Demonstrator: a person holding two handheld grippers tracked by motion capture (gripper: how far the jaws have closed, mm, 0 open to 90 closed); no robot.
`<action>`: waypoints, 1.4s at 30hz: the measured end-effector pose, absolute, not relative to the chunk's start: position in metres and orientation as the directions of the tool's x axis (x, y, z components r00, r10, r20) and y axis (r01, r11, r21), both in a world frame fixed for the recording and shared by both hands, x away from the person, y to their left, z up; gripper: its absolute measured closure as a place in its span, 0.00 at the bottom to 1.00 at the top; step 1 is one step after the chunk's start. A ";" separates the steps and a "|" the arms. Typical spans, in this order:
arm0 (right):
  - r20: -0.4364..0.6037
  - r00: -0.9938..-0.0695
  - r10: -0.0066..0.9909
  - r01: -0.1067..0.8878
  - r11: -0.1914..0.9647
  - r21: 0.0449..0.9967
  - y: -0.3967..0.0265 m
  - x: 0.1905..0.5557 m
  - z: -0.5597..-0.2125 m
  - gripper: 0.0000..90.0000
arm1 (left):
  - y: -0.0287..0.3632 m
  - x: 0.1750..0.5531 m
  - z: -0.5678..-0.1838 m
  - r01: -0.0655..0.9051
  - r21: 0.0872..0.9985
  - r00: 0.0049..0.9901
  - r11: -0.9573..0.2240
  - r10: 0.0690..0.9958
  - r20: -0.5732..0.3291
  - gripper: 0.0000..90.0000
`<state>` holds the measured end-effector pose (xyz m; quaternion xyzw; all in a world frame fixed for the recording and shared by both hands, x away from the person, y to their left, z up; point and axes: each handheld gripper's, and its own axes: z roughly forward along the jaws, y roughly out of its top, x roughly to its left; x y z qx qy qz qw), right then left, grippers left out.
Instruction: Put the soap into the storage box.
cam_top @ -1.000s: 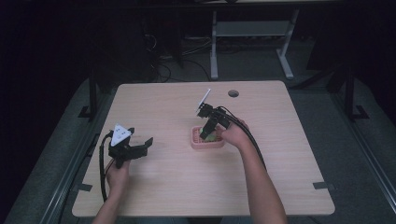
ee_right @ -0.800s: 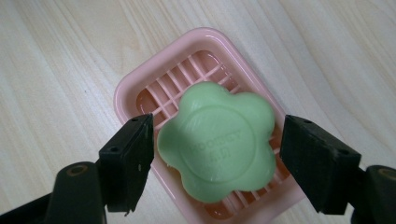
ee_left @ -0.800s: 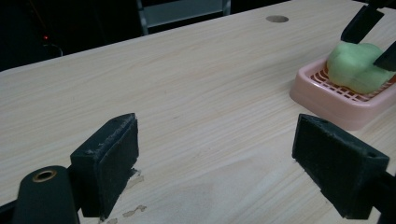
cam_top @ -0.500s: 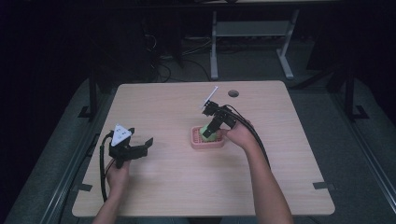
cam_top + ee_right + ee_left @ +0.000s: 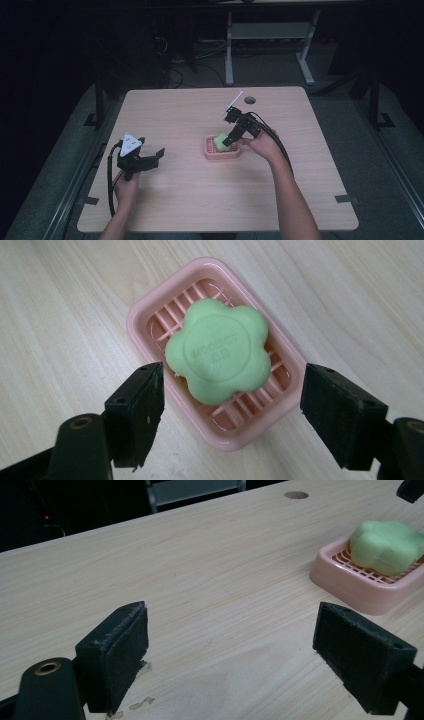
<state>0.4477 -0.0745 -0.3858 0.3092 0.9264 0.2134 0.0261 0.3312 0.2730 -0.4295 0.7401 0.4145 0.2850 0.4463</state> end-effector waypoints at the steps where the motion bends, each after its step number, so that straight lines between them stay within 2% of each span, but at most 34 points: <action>1: 0.083 -0.806 0.587 0.563 0.716 0.412 -0.076 0.447 -0.385 0.28 | 0.273 0.331 -0.429 0.357 0.897 0.494 -0.260 0.868 0.055 0.16; 42: 0.102 -0.781 0.616 0.593 0.680 0.432 -0.132 0.408 -0.384 0.29 | 0.272 0.331 -0.430 0.357 0.894 0.499 -0.270 0.864 0.061 0.16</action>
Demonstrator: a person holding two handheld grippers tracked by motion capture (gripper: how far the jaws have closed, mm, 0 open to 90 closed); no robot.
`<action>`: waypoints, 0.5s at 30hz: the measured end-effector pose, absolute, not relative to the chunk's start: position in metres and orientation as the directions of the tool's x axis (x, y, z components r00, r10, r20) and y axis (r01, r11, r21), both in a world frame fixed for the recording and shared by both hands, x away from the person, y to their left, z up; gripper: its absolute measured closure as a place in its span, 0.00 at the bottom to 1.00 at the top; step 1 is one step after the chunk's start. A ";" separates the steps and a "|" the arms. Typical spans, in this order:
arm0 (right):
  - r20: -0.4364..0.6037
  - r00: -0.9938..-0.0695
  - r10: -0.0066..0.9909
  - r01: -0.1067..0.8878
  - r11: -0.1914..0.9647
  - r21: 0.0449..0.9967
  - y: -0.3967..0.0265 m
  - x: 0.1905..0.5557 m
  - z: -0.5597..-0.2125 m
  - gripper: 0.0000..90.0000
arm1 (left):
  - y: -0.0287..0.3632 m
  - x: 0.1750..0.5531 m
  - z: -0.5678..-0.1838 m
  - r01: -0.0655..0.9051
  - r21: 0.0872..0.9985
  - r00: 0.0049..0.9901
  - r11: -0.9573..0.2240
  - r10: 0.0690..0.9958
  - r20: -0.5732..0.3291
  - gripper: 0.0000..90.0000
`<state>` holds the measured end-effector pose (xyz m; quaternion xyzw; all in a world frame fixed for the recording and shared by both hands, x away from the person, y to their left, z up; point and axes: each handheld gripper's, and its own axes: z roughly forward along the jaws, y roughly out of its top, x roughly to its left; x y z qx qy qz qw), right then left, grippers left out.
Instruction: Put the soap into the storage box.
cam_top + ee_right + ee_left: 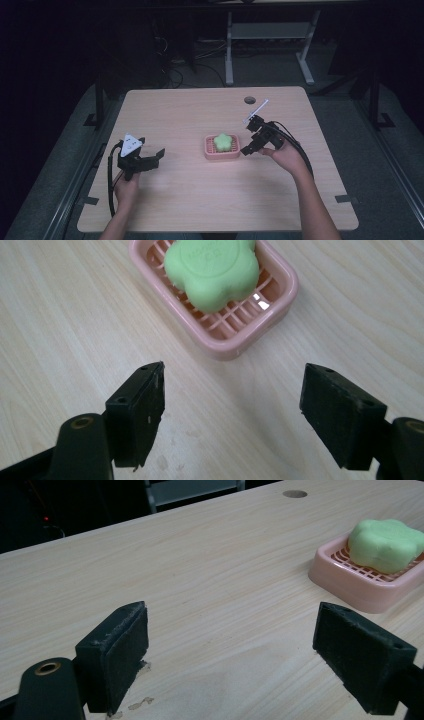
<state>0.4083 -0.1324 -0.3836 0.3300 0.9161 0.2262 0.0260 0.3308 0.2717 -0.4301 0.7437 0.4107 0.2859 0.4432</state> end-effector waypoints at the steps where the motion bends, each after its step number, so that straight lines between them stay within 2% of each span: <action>1: 0.099 -0.779 0.619 0.594 0.678 0.432 -0.134 0.407 -0.384 0.29 | 0.272 0.331 -0.430 0.358 0.894 0.498 -0.270 0.865 0.062 0.16; 15: 0.123 -0.763 0.635 0.613 0.651 0.448 -0.155 0.393 -0.392 0.29 | 0.270 0.330 -0.430 0.360 0.892 0.501 -0.274 0.863 0.063 0.16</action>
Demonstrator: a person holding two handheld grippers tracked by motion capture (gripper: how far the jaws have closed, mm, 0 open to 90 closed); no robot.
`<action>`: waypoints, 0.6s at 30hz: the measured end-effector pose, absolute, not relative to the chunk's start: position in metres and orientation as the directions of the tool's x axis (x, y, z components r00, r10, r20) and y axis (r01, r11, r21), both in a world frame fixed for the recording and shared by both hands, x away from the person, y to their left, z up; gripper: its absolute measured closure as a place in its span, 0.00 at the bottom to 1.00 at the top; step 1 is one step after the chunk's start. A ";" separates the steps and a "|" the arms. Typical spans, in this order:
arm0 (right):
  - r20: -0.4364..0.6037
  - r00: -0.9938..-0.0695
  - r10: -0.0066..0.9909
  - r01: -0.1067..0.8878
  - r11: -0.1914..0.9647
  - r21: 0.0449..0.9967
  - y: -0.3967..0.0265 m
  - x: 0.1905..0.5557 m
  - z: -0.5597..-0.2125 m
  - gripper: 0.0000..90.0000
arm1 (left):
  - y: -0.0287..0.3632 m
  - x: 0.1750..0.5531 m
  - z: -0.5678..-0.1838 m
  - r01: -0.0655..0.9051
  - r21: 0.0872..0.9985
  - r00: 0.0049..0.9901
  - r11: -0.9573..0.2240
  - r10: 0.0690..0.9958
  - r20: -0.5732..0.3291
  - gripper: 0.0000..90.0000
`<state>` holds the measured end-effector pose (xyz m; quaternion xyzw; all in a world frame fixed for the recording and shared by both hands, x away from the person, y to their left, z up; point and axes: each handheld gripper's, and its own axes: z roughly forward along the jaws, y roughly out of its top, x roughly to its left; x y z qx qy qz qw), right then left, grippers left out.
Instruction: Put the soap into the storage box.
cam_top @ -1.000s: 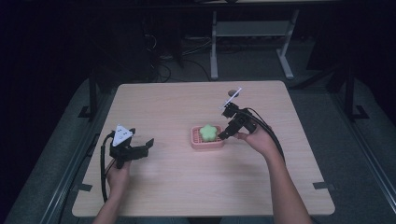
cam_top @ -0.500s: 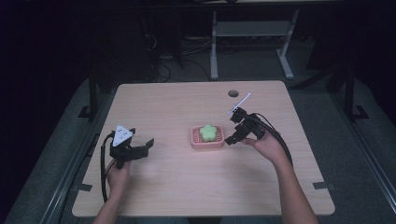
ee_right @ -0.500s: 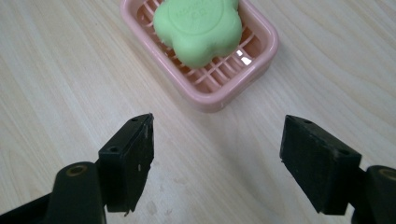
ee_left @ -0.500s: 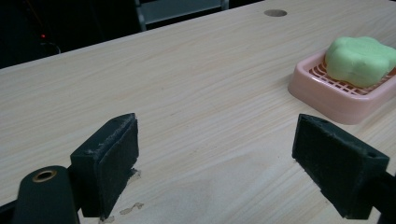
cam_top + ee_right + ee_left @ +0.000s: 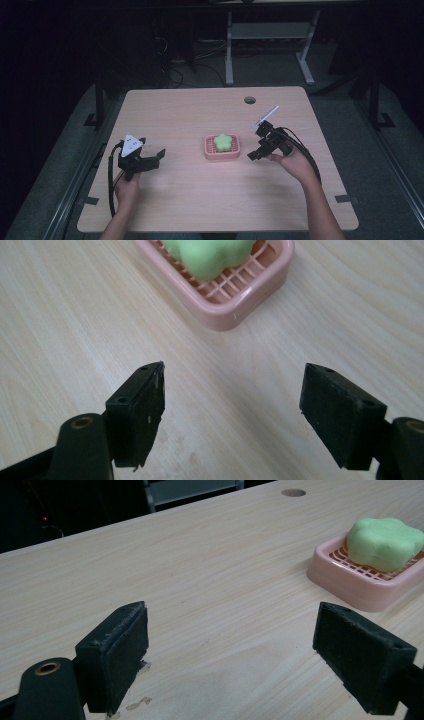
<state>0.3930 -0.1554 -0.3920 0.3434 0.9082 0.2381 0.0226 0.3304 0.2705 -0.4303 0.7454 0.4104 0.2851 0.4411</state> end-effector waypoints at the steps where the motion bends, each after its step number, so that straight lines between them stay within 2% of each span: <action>1: 0.124 -0.762 0.635 0.614 0.649 0.449 -0.157 0.392 -0.393 0.29 | 0.270 0.330 -0.430 0.362 0.892 0.500 -0.272 0.864 0.061 0.16; 18: 0.137 -0.738 0.660 0.638 0.618 0.460 -0.182 0.374 -0.403 0.29 | 0.269 0.330 -0.431 0.357 0.892 0.503 -0.277 0.862 0.066 0.16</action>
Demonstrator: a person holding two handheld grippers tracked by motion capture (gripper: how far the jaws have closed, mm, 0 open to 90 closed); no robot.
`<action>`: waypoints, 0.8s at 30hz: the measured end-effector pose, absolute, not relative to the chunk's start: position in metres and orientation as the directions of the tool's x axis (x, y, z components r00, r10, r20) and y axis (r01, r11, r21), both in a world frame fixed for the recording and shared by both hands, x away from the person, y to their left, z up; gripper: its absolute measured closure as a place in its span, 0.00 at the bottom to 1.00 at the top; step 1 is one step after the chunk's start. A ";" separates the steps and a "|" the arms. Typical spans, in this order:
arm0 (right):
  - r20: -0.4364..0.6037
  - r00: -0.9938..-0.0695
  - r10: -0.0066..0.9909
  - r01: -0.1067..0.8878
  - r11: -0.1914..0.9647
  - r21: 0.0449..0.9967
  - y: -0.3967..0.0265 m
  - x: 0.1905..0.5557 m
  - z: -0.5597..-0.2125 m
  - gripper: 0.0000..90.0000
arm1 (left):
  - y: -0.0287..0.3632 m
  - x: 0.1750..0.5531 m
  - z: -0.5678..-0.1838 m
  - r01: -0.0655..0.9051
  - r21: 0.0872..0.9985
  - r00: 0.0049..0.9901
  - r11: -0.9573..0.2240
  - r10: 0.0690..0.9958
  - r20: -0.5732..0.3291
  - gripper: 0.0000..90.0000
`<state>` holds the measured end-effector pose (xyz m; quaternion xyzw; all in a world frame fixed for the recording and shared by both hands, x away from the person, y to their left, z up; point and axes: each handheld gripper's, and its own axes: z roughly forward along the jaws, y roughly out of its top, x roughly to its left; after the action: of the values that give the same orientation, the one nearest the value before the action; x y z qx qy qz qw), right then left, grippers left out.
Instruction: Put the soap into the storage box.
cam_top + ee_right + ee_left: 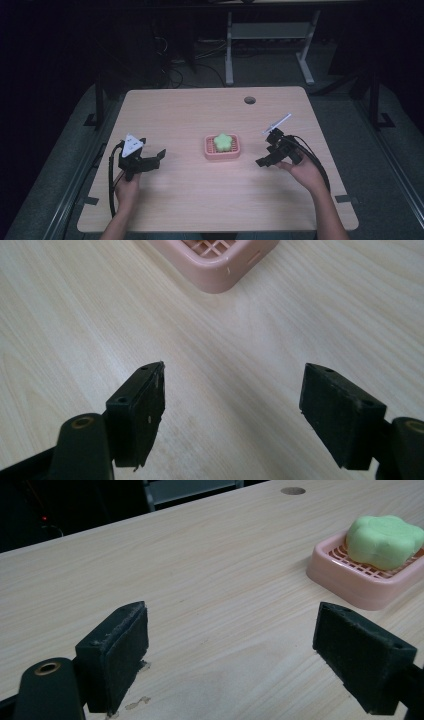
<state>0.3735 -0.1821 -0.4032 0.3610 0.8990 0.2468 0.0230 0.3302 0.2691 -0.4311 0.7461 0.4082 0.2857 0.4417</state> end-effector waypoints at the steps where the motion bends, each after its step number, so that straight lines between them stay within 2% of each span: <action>1: 0.141 -0.738 0.660 0.638 0.615 0.463 -0.184 0.372 -0.404 0.29 | 0.269 0.330 -0.431 0.358 0.892 0.504 -0.277 0.861 0.065 0.16; 24: 0.159 -0.694 0.702 0.669 0.546 0.505 -0.226 0.335 -0.418 0.29 | 0.265 0.329 -0.432 0.359 0.881 0.517 -0.309 0.852 0.088 0.16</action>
<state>0.3351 -0.2258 -0.4176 0.3901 0.8786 0.2738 0.0308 0.3288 0.2651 -0.4317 0.7567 0.3999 0.2859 0.4311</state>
